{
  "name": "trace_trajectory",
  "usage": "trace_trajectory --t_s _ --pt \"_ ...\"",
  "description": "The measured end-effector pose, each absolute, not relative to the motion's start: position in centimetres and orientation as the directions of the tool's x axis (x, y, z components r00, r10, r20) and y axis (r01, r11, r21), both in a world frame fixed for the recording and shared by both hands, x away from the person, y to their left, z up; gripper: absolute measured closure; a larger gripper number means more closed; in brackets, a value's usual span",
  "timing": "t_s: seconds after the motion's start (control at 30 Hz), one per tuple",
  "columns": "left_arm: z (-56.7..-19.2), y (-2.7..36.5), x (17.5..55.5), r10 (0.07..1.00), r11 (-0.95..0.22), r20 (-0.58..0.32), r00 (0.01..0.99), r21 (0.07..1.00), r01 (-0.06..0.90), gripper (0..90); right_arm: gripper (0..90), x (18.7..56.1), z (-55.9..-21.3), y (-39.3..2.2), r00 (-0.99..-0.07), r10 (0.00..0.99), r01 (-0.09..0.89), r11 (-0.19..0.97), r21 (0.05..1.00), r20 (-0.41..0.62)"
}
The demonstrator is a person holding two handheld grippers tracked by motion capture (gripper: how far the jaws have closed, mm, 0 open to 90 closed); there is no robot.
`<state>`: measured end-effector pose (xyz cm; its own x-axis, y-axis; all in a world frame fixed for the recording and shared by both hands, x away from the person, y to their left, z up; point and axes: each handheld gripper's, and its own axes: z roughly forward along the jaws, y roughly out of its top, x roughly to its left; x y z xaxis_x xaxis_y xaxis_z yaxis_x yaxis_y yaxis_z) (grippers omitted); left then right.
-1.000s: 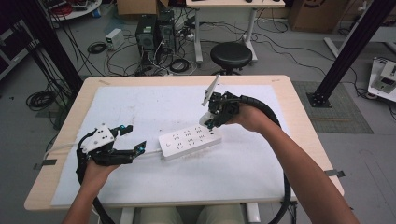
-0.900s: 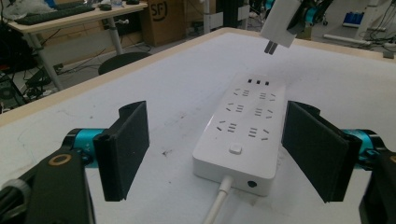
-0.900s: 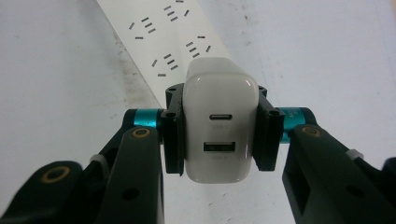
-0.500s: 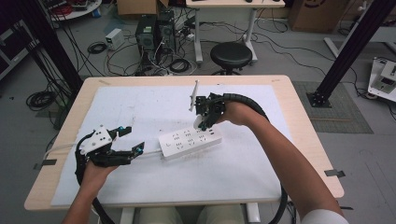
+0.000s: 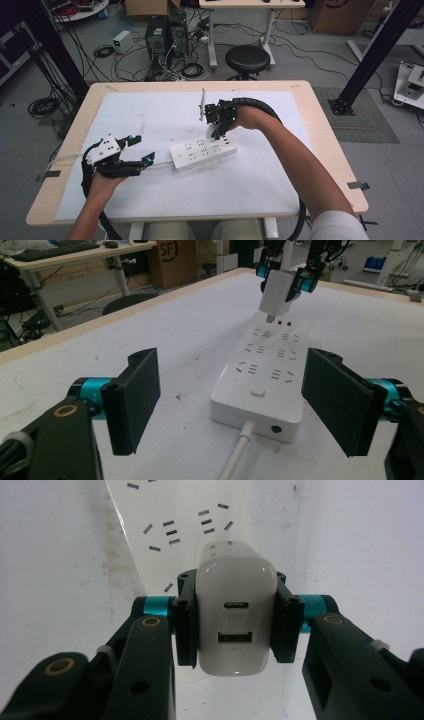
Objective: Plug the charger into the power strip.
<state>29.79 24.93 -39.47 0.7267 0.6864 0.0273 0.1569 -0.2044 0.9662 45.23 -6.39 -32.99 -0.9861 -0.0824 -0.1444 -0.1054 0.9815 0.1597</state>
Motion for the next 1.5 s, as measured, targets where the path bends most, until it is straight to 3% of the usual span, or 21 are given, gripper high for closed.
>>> trace_trajectory --t_s 1.5 --pt "-40.1 25.4 29.9 0.69 -0.188 0.0 0.724 0.966 0.179 23.6 63.6 45.5 -34.5 -4.7 -0.95 -0.28 -0.287 0.958 0.028 -0.142"
